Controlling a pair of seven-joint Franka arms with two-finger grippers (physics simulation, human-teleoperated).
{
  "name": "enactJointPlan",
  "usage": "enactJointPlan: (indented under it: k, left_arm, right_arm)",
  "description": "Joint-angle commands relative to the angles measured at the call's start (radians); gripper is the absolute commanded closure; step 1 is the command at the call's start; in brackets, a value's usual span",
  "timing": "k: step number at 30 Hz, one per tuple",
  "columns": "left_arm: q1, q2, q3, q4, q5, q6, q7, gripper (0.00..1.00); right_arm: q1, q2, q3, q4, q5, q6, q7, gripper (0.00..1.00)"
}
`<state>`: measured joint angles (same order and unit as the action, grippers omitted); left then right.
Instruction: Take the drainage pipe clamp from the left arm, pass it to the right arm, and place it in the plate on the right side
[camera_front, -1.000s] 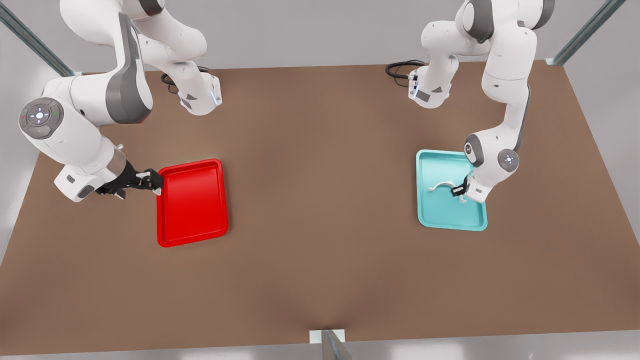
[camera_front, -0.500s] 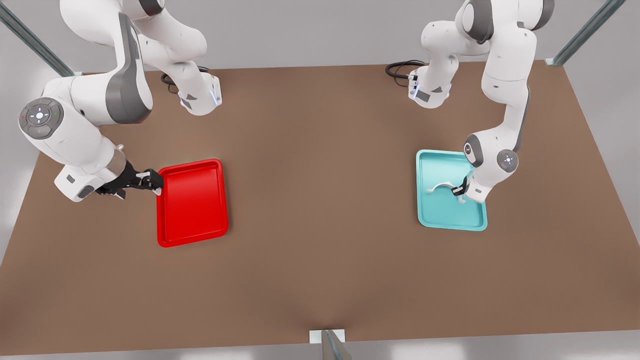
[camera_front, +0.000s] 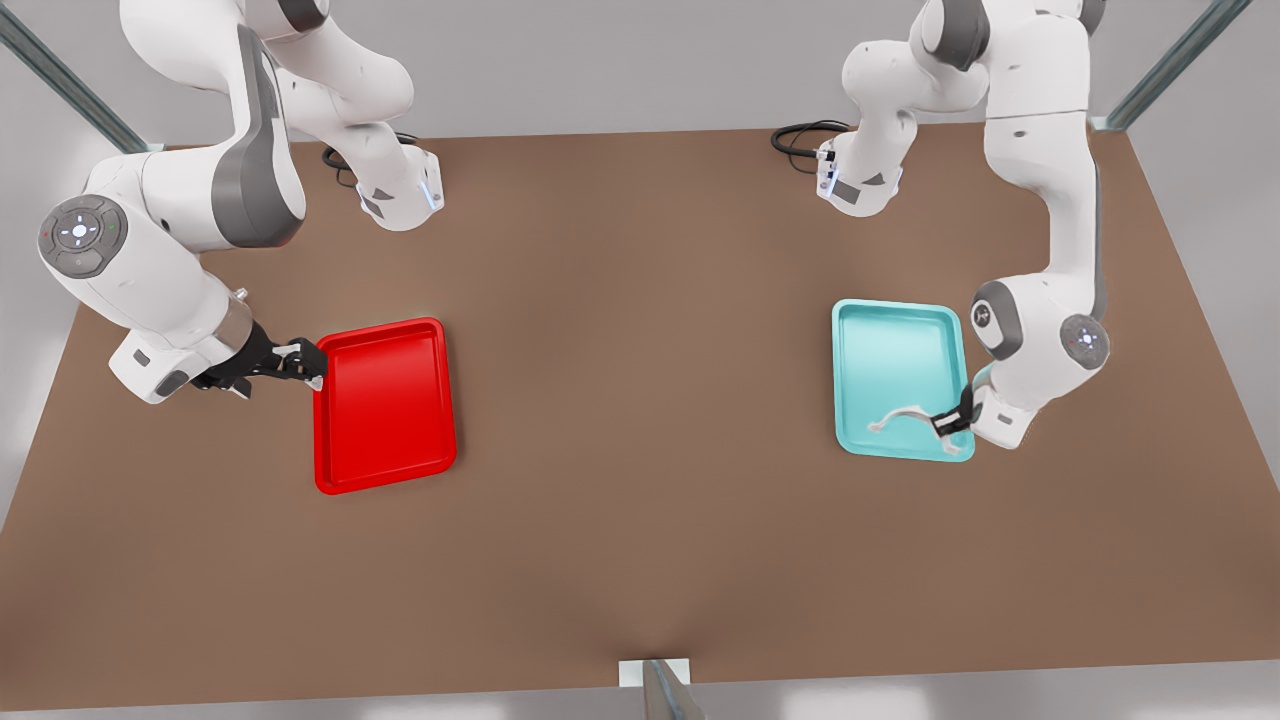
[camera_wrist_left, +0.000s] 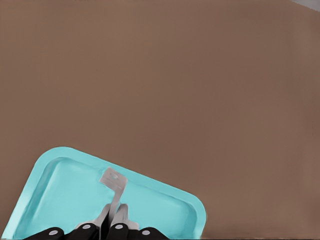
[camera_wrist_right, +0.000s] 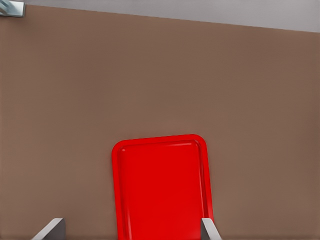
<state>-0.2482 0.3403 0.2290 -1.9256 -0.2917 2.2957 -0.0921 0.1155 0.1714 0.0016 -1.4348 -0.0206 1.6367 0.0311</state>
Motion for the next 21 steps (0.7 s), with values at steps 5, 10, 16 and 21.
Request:
enactJointPlan:
  k: [5, 10, 16, 21]
  left_arm:
    - [-0.365, 0.124, -0.02, 0.31, -0.227, -0.257, -1.001, 0.79]
    - [-0.442, 0.212, -0.142, 0.47, -0.251, -0.177, -1.454, 0.79]
    - [-0.507, 0.247, -0.142, 0.476, -0.245, -0.094, -1.497, 0.79]
    - [-0.548, 0.259, -0.142, 0.468, -0.213, -0.082, -1.387, 0.79]
  right_arm:
    - [0.001, -0.001, 0.0, 0.0, 0.001, 0.0, 0.0, 0.0]
    - [0.016, 0.022, 0.031, 0.002, -0.001, 0.066, 0.016, 0.0]
    - [0.122, 0.079, 0.127, -0.003, 0.001, 0.176, 0.214, 0.0]
    - [0.145, 0.125, 0.235, -0.027, -0.007, 0.175, 0.846, 0.0]
